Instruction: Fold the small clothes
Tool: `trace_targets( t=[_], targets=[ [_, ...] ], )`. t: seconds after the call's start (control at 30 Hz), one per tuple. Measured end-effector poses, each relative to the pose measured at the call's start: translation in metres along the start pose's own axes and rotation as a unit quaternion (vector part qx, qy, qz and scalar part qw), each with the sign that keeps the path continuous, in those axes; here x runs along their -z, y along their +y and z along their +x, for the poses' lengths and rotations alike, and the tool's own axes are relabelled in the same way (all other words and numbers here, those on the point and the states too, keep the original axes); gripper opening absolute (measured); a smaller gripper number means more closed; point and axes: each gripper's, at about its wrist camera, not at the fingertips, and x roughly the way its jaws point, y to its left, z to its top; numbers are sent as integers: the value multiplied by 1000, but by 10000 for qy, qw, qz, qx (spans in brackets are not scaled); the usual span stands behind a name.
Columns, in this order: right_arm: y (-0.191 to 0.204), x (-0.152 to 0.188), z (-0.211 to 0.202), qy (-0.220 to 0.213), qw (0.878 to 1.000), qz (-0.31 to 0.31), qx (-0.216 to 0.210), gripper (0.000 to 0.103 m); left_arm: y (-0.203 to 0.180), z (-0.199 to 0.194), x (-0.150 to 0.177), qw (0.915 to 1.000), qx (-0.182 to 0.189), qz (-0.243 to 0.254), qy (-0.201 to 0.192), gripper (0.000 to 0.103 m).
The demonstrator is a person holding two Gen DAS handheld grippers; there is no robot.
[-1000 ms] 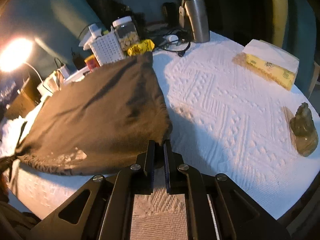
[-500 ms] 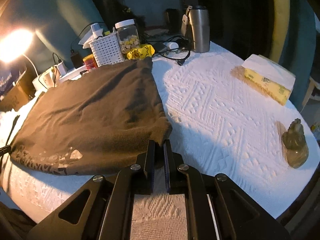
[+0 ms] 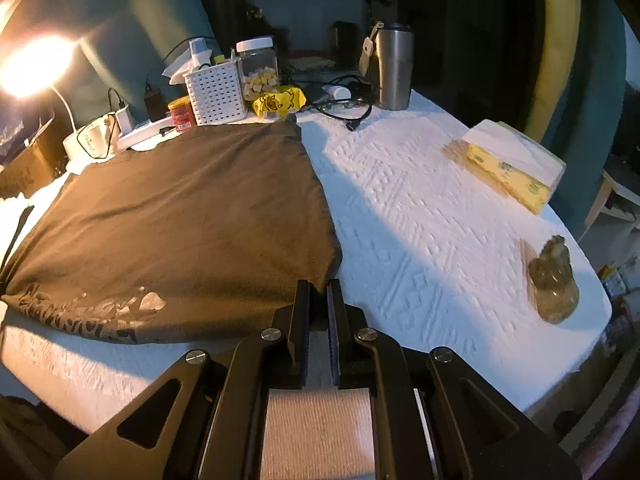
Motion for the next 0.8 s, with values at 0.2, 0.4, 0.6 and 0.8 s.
trace_targets(
  t=[0.2,0.4,0.6,0.8],
  targets=[
    [-7,20,-17,61,9999,104,41,9,-8,-12,8,10000,51,21,-24,7],
    [-16,48,-23,183,9994,273,59,9,-14,-9,21,9999,35,122,104,7],
    [-18,61,-24,168,9991,385,31,9,-17,-4,30,9995,-45,238,215,8],
    [-25,59,-22,278,9981,533,-113,9,-13,-5,31,9991,-69,341,260,13]
  ],
)
